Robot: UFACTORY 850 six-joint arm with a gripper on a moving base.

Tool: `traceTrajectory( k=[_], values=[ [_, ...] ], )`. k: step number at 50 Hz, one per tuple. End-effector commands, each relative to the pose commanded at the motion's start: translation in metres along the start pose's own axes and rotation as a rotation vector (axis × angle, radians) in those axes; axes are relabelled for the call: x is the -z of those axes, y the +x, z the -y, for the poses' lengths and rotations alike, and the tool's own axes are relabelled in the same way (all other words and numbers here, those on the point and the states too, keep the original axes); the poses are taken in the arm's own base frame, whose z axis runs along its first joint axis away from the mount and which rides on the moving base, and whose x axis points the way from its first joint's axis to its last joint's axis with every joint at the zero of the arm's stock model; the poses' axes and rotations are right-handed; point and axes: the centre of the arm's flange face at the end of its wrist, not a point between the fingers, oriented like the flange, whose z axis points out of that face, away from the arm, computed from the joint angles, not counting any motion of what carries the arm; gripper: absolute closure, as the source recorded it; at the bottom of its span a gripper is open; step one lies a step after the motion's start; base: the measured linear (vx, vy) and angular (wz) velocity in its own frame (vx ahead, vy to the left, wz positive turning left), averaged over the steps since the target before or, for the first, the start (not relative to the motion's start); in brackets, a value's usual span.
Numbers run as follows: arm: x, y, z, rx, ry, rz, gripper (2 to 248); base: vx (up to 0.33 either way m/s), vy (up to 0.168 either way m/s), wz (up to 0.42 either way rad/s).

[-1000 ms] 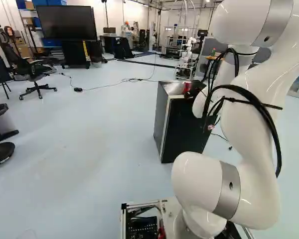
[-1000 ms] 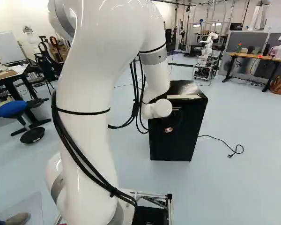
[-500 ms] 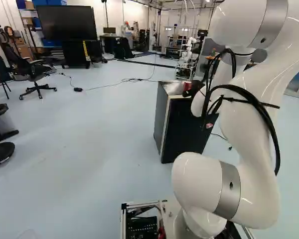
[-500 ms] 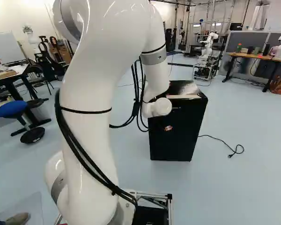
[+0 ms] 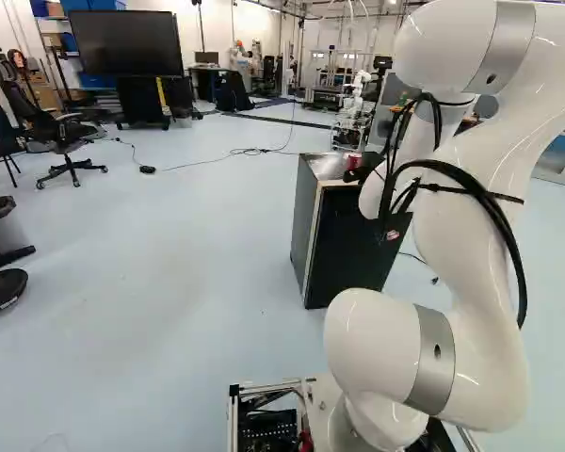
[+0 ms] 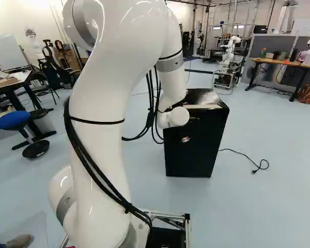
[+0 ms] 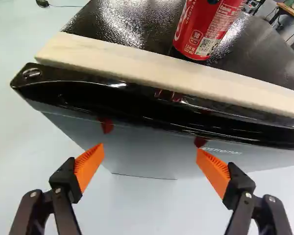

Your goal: Grab a drink from the fridge

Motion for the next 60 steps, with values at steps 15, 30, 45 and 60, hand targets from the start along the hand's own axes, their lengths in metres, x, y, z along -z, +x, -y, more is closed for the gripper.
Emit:
traceTrajectory(
  k=[15, 30, 45, 60],
  values=[
    [0.001, -0.001, 0.000, -0.001, 0.000, 0.001, 3, 0.000, 0.000, 0.000],
    [0.021, -0.013, 0.005, -0.019, -0.007, 0.017, 3, 0.000, 0.000, 0.000],
    [0.045, -0.026, 0.010, -0.043, -0.020, 0.007, 3, 0.000, 0.000, 0.000],
    [0.070, -0.030, 0.014, -0.081, -0.053, -0.108, 3, 0.000, 0.000, 0.000]
  ],
)
